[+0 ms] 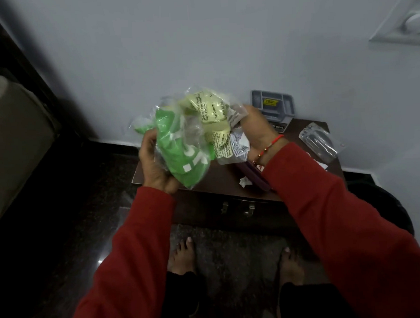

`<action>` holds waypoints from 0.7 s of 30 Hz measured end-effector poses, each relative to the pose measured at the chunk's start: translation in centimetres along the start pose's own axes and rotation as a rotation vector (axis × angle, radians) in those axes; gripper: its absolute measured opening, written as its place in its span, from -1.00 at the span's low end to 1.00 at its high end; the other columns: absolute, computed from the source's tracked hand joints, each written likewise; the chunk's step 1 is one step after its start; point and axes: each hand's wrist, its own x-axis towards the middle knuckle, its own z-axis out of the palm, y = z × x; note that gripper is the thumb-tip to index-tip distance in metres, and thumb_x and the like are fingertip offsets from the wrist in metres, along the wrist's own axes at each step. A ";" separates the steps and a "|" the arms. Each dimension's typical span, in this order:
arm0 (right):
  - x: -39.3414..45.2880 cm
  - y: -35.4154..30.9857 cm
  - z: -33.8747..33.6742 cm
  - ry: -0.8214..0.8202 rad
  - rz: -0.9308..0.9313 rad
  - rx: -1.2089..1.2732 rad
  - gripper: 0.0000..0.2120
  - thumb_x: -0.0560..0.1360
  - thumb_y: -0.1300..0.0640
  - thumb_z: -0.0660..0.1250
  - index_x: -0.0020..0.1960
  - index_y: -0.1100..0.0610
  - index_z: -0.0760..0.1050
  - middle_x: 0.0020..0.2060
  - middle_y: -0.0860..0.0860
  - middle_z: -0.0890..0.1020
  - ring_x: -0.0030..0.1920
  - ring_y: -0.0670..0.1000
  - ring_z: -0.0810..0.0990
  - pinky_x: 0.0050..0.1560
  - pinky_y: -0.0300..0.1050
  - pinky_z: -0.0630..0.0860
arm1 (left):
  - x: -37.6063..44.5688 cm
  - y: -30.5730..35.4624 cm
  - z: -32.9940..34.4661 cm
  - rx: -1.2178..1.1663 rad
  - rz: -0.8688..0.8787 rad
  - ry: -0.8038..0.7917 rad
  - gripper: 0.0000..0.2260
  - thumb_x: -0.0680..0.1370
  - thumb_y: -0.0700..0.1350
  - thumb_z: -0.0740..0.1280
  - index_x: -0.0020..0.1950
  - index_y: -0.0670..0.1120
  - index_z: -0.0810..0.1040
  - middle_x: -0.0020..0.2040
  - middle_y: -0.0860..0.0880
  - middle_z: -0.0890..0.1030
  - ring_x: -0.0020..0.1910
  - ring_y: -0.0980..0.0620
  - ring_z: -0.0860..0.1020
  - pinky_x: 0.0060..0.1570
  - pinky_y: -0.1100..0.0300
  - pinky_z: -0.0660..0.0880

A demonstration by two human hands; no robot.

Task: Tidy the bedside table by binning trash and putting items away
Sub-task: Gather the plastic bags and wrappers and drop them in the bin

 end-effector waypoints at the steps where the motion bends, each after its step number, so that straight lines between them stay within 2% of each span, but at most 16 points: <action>1: -0.2 -0.2 -0.1 -0.022 -0.012 -0.016 -0.72 0.58 0.16 0.13 -0.25 0.00 0.48 -0.22 0.00 0.52 0.00 0.11 0.50 0.24 0.17 0.44 | -0.3 -0.1 0.2 0.017 -0.029 -0.056 -0.55 0.31 0.05 0.55 0.11 -0.13 0.64 0.08 -0.10 0.61 0.08 -0.10 0.58 0.32 -0.09 0.38; 3: -0.7 0.1 0.5 -0.007 -0.044 0.013 -0.74 0.59 0.21 0.14 -0.22 -0.01 0.44 -0.24 -0.01 0.52 -0.12 0.07 0.52 0.04 0.04 0.51 | -1.0 -0.6 0.5 0.048 -0.068 -0.140 -0.47 0.15 0.12 0.66 0.03 -0.09 0.73 0.03 -0.07 0.68 0.04 -0.07 0.62 0.24 -0.03 0.50; 4: -0.7 0.4 0.9 0.021 -0.105 -0.019 -0.80 0.55 0.19 0.21 -0.21 -0.03 0.46 -0.25 0.00 0.53 -0.17 0.04 0.52 -0.07 -0.02 0.51 | -1.4 -1.0 0.7 0.070 -0.089 -0.157 -0.47 0.09 0.14 0.68 -0.03 -0.07 0.76 -0.03 -0.05 0.72 -0.01 -0.04 0.66 0.14 0.02 0.56; 5: -0.7 1.2 1.2 0.057 -0.202 -0.139 -0.85 0.50 0.15 0.26 -0.18 -0.09 0.47 -0.22 0.00 0.54 -0.15 0.04 0.53 -0.09 -0.02 0.53 | -1.6 -1.3 0.8 0.097 -0.115 -0.162 -0.47 0.06 0.14 0.69 -0.06 -0.07 0.78 -0.07 -0.04 0.74 -0.05 -0.02 0.68 0.07 0.04 0.60; 7: -0.5 3.0 1.7 0.084 -0.343 -0.564 -0.77 0.48 0.12 0.26 -0.05 -0.23 0.38 -0.07 -0.04 0.45 0.04 0.08 0.49 0.05 0.06 0.49 | -1.7 -2.1 1.0 0.146 -0.169 -0.163 -0.46 0.04 0.11 0.70 -0.07 -0.09 0.78 -0.10 -0.07 0.75 -0.09 -0.03 0.71 0.00 0.07 0.66; 9: -0.9 4.4 1.7 0.187 -0.371 -0.974 -0.72 0.50 0.08 0.27 0.12 -0.18 0.27 0.06 -0.01 0.34 0.14 0.11 0.35 0.13 0.06 0.36 | -1.3 -2.5 1.3 0.199 -0.229 -0.130 -0.44 0.06 0.07 0.69 -0.02 -0.14 0.74 -0.10 -0.10 0.74 -0.11 -0.06 0.71 -0.05 0.06 0.66; 10: -1.1 4.8 1.8 0.215 -0.367 -1.026 -0.67 0.48 0.03 0.29 0.18 -0.11 0.26 0.09 0.02 0.33 0.15 0.11 0.33 0.14 0.08 0.33 | -1.1 -2.5 1.4 0.222 -0.264 -0.104 -0.42 0.08 0.07 0.68 0.01 -0.15 0.73 -0.09 -0.12 0.74 -0.11 -0.07 0.71 -0.05 0.06 0.66; 11: -1.4 4.9 1.7 0.207 -0.378 -0.997 -0.60 0.44 0.01 0.34 0.21 -0.08 0.27 0.11 0.03 0.34 0.14 0.11 0.34 0.14 0.09 0.34 | -0.8 -2.5 1.3 0.219 -0.294 -0.089 -0.42 0.10 0.09 0.67 0.03 -0.16 0.74 -0.07 -0.13 0.74 -0.09 -0.08 0.71 -0.03 0.05 0.67; 12: -1.6 5.0 1.5 0.159 -0.392 -0.864 -0.56 0.40 0.03 0.38 0.21 -0.08 0.30 0.09 0.02 0.38 0.12 0.11 0.38 0.13 0.10 0.38 | -0.5 -2.5 1.1 0.192 -0.311 -0.085 -0.45 0.15 0.12 0.64 0.03 -0.15 0.75 -0.04 -0.14 0.75 -0.07 -0.07 0.71 0.01 0.05 0.66; 14: -2.3 5.5 0.6 0.065 -0.424 -0.498 -0.62 0.41 0.09 0.43 0.17 -0.04 0.41 0.02 0.01 0.50 0.02 0.05 0.49 0.09 0.06 0.48 | 0.0 -1.9 0.2 0.111 -0.276 -0.047 -0.54 0.32 0.19 0.50 0.04 -0.12 0.76 -0.02 -0.12 0.74 -0.07 -0.04 0.70 0.03 0.07 0.64; 15: -2.5 6.4 -0.3 0.097 -0.431 -0.431 -0.69 0.43 0.11 0.42 0.14 -0.01 0.46 -0.02 0.02 0.54 -0.04 0.01 0.52 0.07 -0.02 0.50 | 0.3 -1.5 -0.2 0.062 -0.243 -0.003 -0.56 0.43 0.21 0.37 0.06 -0.10 0.75 -0.03 -0.11 0.74 -0.09 -0.03 0.70 -0.01 0.07 0.66; 16: -3.0 7.3 -1.4 0.169 -0.432 -0.460 -0.75 0.45 0.10 0.41 0.11 0.01 0.48 -0.03 0.03 0.56 -0.06 -0.02 0.53 0.06 -0.08 0.49 | 0.6 -1.3 -0.7 0.028 -0.216 0.044 -0.54 0.52 0.22 0.25 0.09 -0.10 0.71 -0.05 -0.10 0.73 -0.11 -0.04 0.70 -0.05 0.07 0.66; 18: -3.6 9.7 -4.3 0.329 -0.401 -0.716 -0.78 0.45 0.01 0.37 0.08 -0.02 0.49 0.00 0.01 0.54 -0.01 0.00 0.52 0.10 -0.04 0.49 | 0.6 -1.0 -1.0 0.000 -0.192 0.091 -0.53 0.60 0.22 0.12 0.12 -0.10 0.64 -0.07 -0.09 0.72 -0.14 -0.04 0.69 -0.09 0.07 0.66; 19: -4.0 11.0 -5.8 0.361 -0.348 -0.847 -0.75 0.44 -0.05 0.37 0.09 -0.03 0.48 0.02 0.02 0.52 0.03 0.04 0.51 0.11 0.01 0.49 | 0.6 -1.0 -1.0 -0.006 -0.185 0.095 -0.52 0.60 0.22 0.11 0.10 -0.10 0.65 -0.07 -0.09 0.71 -0.13 -0.04 0.69 -0.07 0.06 0.66; 21: -4.6 13.0 -7.7 0.303 -0.171 -1.050 -0.67 0.43 -0.15 0.37 0.11 -0.03 0.49 0.08 0.06 0.50 0.11 0.11 0.48 0.12 0.06 0.48 | 0.4 -1.4 -0.6 0.003 -0.184 0.084 -0.53 0.59 0.23 0.14 0.07 -0.09 0.67 -0.04 -0.08 0.70 -0.09 -0.05 0.67 0.01 0.03 0.61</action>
